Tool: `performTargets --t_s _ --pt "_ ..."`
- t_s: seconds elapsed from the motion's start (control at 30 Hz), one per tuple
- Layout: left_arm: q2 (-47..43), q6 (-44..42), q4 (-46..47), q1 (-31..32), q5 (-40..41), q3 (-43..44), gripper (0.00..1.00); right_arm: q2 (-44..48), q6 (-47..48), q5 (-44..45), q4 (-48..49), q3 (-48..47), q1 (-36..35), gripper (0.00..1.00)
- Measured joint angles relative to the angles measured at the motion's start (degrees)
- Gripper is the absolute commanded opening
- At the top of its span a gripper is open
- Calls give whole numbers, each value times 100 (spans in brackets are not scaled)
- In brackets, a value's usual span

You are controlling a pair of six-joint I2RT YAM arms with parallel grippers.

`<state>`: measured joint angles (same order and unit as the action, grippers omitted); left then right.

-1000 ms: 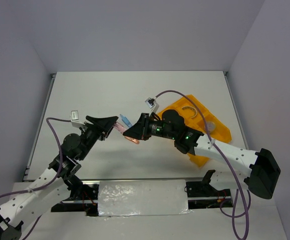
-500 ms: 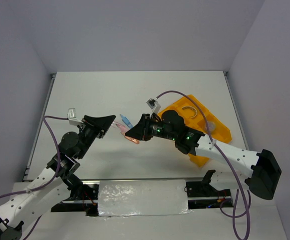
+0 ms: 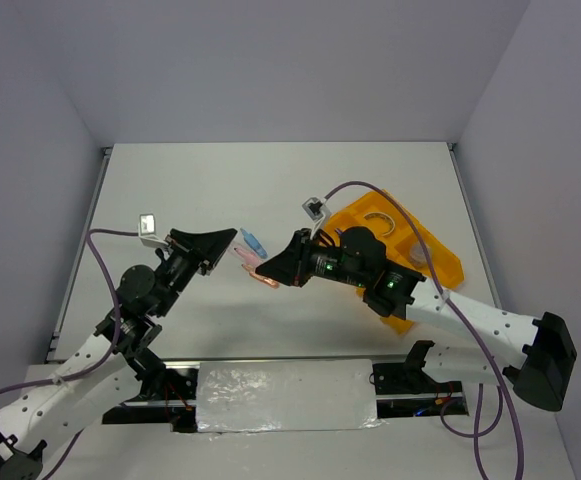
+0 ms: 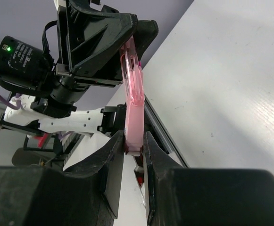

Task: Sort the stationery into containers
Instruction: Close the pen cap on the pen.

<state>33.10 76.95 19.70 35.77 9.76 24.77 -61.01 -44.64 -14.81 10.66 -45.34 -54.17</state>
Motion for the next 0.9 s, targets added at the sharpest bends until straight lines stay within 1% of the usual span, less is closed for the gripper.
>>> performTargets --t_s 0.03,0.07,0.13,0.23,0.3,0.6,0.9 --pt "39 4 66 -2 -15 0 19 11 22 0 15 7 0 0" --pt "87 13 142 -4 -37 0 14 22 44 0 42 26 0 0" --pt "175 22 280 -11 -96 -7 11 48 76 0 118 83 0 0" --pt "306 129 603 -24 -155 -61 3 50 109 2 267 109 0 0" --pt "367 153 785 -42 -195 -90 0 50 122 2 409 164 0 0" --pt "409 326 1436 -68 -214 -435 0 72 210 72 1014 490 -9 0" --pt "306 562 1845 -70 -195 -662 0 -76 201 109 1423 503 -72 0"
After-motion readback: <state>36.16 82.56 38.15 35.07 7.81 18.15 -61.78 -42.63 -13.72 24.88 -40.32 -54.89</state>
